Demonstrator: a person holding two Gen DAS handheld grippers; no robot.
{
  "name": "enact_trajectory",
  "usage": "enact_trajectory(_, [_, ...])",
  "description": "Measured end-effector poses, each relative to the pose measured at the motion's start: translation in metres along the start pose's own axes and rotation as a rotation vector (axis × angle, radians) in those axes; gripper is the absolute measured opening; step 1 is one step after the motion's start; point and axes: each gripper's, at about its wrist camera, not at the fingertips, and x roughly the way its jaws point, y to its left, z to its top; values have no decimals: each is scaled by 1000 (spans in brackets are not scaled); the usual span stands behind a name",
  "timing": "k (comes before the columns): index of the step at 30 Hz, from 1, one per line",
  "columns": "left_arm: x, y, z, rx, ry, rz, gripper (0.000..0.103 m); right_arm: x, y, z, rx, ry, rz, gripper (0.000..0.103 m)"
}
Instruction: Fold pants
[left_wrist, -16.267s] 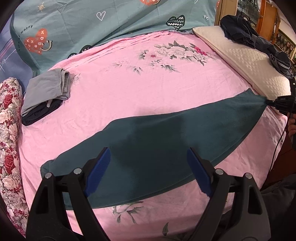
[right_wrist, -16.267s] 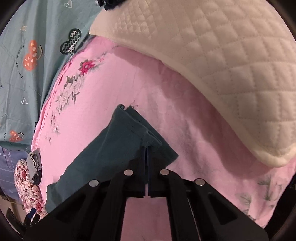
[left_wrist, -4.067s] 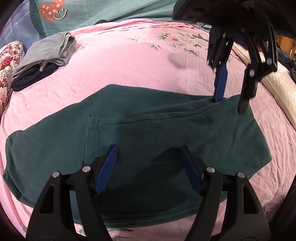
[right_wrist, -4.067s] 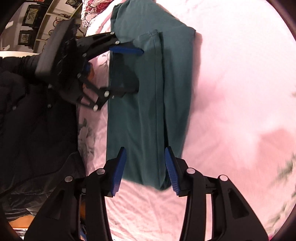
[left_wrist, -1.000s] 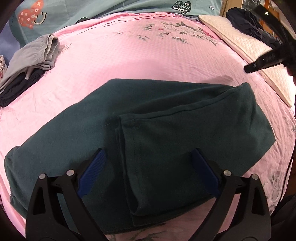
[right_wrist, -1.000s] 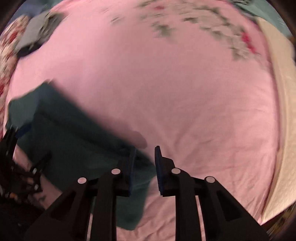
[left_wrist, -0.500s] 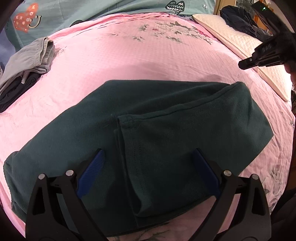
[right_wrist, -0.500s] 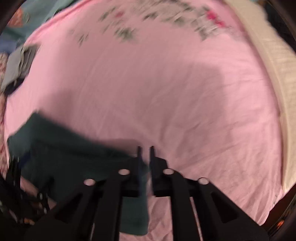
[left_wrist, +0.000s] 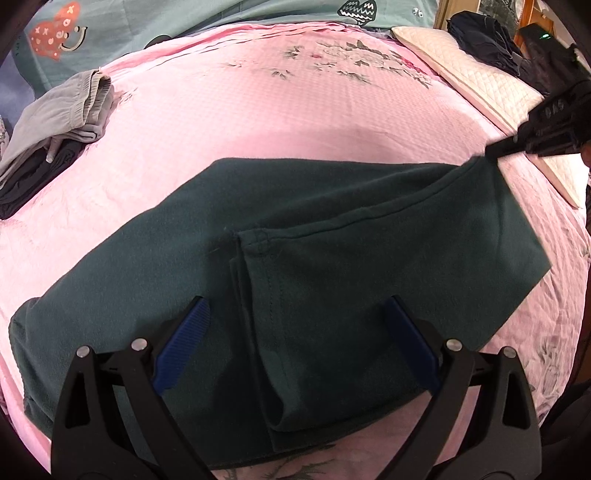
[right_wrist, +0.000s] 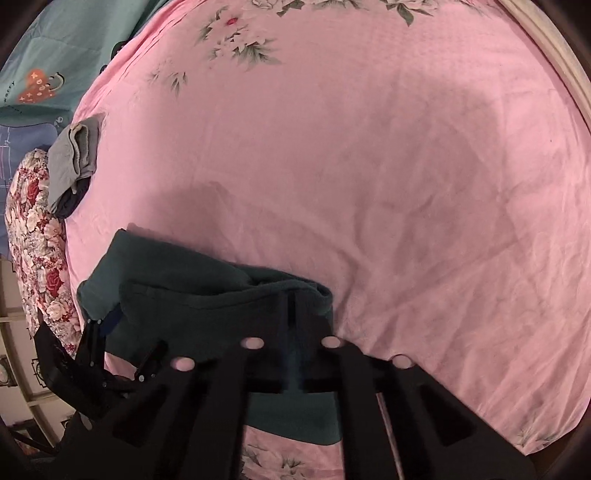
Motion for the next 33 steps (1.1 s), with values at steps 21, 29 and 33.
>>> enact_trajectory(21, [-87, 89, -25, -126, -113, 131, 97, 23, 45, -84, -140, -257, -326, 37])
enact_trajectory(29, [-145, 194, -97, -319, -137, 266, 97, -1, 120, -98, -198, -343, -297, 38])
enact_trajectory(33, [-172, 235, -138, -388, -145, 357, 97, 18, 194, -104, -300, -342, -236, 38])
